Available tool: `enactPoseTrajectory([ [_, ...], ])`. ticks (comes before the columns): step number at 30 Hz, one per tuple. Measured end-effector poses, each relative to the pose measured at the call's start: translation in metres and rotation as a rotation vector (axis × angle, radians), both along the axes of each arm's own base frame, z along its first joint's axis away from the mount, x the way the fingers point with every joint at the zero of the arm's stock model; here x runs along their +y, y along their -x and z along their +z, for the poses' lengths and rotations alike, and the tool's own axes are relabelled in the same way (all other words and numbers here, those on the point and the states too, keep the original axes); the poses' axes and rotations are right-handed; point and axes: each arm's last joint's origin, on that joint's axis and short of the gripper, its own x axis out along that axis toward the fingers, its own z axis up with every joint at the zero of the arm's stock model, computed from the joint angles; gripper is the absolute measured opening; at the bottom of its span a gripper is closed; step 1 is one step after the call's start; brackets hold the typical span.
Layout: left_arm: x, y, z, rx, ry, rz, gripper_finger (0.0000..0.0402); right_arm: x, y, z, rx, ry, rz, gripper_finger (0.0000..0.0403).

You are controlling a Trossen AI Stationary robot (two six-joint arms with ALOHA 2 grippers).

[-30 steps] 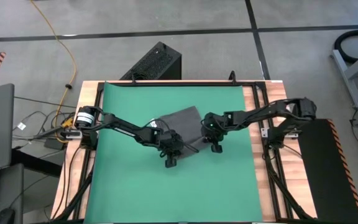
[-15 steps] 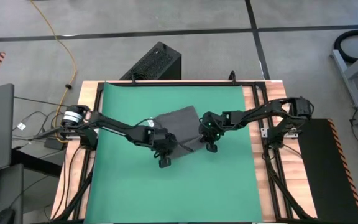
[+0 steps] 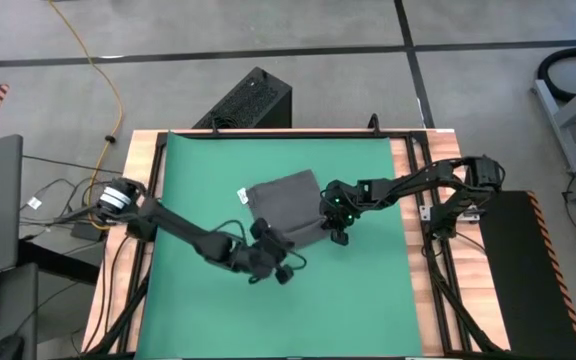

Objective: Roll towel into tight, uniform cylinder
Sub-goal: Roll the gray towel

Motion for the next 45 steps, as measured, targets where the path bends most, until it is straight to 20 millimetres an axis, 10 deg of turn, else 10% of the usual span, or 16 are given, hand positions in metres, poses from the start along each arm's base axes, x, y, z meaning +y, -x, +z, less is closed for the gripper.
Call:
enactPoseTrajectory([
  [11, 0.001, -0.011, -0.060, 0.018, 0.068, 0.178, 0.0000, 0.000, 0.000, 0.000, -0.001, 0.013, 0.020, 0.0018],
  [23, -0.030, 0.024, -0.072, 0.005, 0.113, 0.389, 0.0000, 0.000, 0.000, 0.000, 0.000, 0.016, 0.026, 0.0017],
  [31, -0.041, 0.032, -0.042, -0.386, 0.126, 0.565, 0.0000, 0.000, 0.000, -0.001, 0.001, 0.013, 0.022, 0.0017],
  [45, -0.014, 0.019, -0.049, -0.369, 0.111, 0.637, 0.0000, 0.000, 0.000, -0.001, -0.001, 0.012, 0.019, 0.0017],
])
